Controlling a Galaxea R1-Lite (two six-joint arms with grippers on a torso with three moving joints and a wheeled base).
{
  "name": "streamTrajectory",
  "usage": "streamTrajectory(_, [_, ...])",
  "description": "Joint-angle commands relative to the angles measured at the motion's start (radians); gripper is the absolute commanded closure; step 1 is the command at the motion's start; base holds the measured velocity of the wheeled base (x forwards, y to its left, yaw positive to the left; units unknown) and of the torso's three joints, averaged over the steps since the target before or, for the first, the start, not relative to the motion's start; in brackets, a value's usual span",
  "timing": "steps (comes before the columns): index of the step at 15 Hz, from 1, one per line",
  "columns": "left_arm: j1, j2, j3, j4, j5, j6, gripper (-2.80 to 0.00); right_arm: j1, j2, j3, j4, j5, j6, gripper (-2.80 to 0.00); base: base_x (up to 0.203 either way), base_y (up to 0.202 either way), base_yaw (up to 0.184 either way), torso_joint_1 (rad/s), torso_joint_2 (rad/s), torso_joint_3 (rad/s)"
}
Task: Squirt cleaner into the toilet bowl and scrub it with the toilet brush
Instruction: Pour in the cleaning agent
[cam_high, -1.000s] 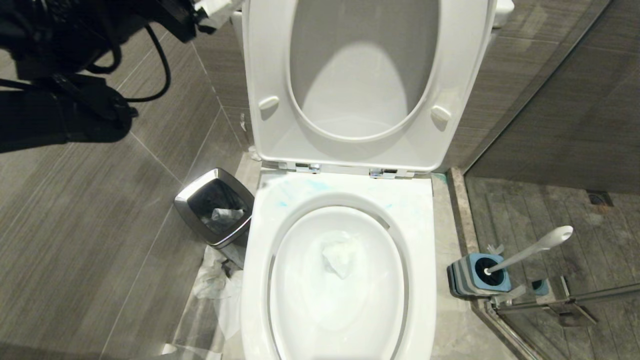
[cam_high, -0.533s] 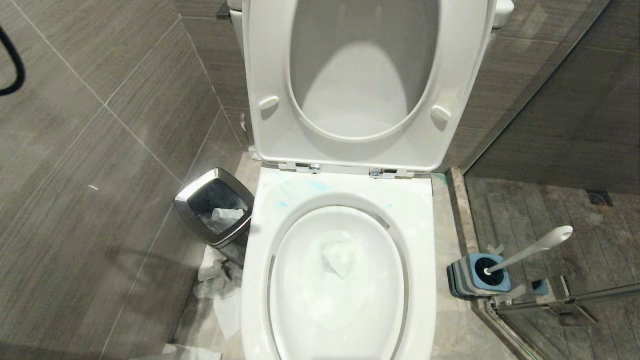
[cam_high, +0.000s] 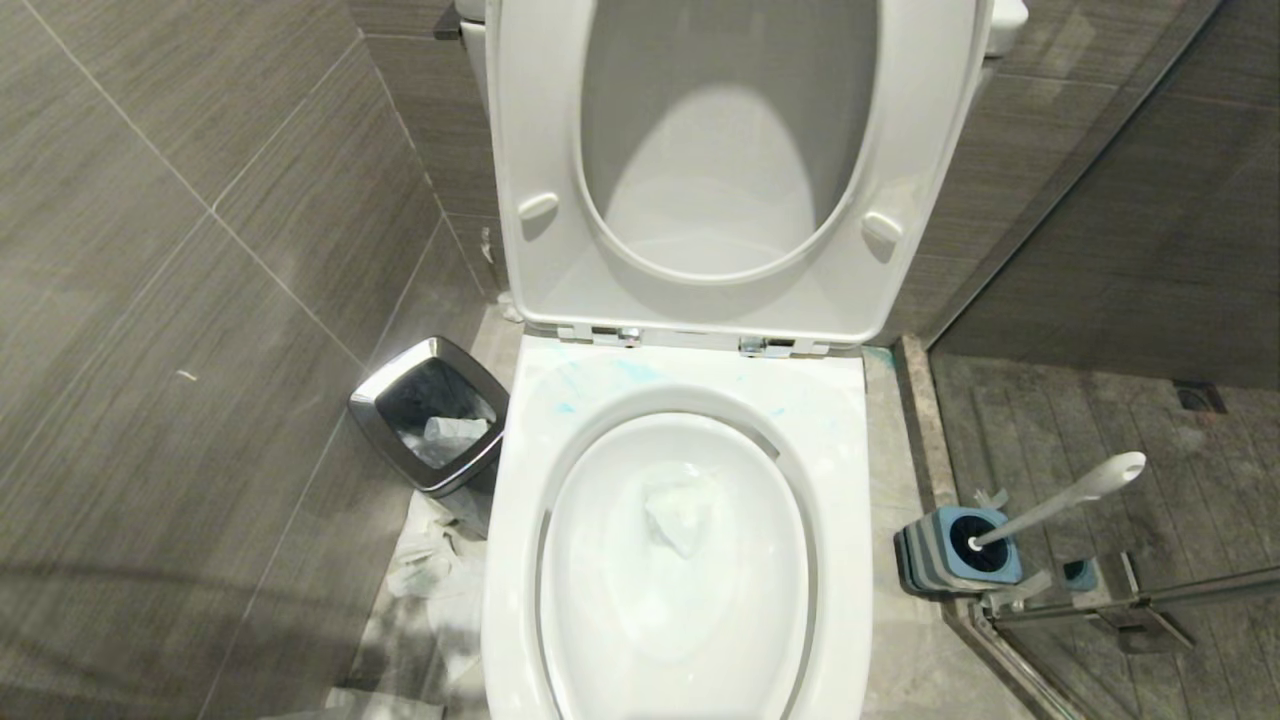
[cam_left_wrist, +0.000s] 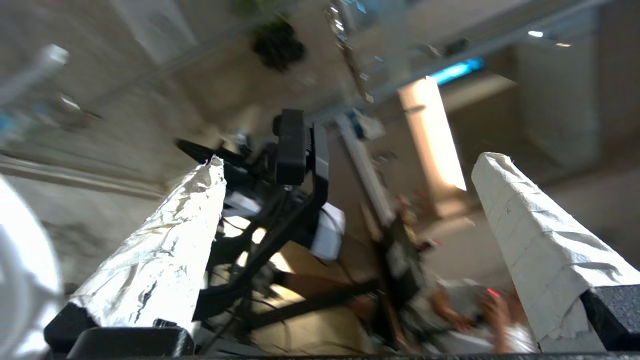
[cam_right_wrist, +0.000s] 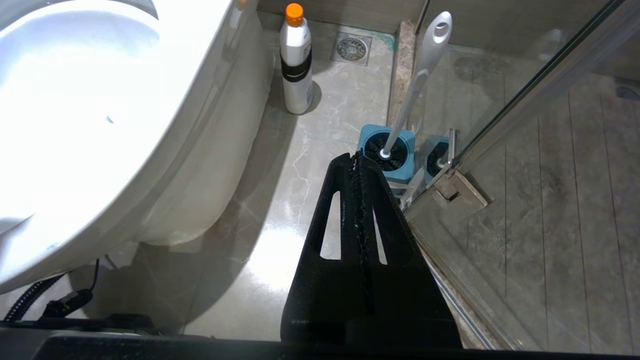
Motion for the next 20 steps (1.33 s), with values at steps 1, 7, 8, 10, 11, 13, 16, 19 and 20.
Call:
streamTrajectory(1, [0.069,-0.064,0.002,-0.007,-0.008,-0.012,-2.8,0.001,0.0,0.006,0.0,0.001,0.001,0.0,0.0,0.0,0.0,0.0,0.0,0.0])
streamTrajectory(7, [-0.121,-0.283,0.149,0.43,0.153,-0.274,-2.8,0.001,-0.001,0.006,0.0,0.001,-0.001,0.0,0.0,0.0,0.0,0.0,0.0,0.0])
streamTrajectory(8, [-0.141,-0.296,0.19,0.558,0.166,-0.262,-2.8,0.001,-0.002,0.006,0.0,0.001,0.001,0.0,0.0,0.0,0.0,0.0,0.0,0.0])
streamTrajectory(10, [-0.166,-0.302,0.245,0.795,0.121,-0.076,-2.8,0.001,0.0,0.006,0.0,0.001,0.001,0.0,0.0,0.0,0.0,0.0,0.0,0.0])
streamTrajectory(11, [-0.168,-0.3,0.256,0.921,0.112,0.043,-2.8,0.001,0.0,0.006,0.0,0.001,-0.001,0.0,0.0,0.0,0.0,0.0,0.0,0.0])
streamTrajectory(13, [-0.165,-0.295,0.264,1.173,0.105,0.372,-2.8,0.001,0.0,0.006,0.0,0.001,-0.001,0.0,0.0,0.0,0.0,0.0,0.0,0.0])
streamTrajectory(16, [-0.156,-0.282,0.265,1.472,0.19,0.838,-2.8,0.001,0.0,0.006,0.0,0.001,0.001,0.0,0.0,0.0,0.0,0.0,0.0,0.0])
streamTrajectory(19, [-0.195,-0.285,0.262,1.655,0.439,1.362,-2.8,0.0,-0.001,0.006,0.0,0.001,-0.001,0.0,0.0,0.0,0.0,0.0,0.0,0.0])
streamTrajectory(20, [-0.218,-0.289,0.261,1.714,0.53,1.581,-2.8,0.001,0.0,0.006,0.0,0.001,-0.001,0.0,0.0,0.0,0.0,0.0,0.0,0.0])
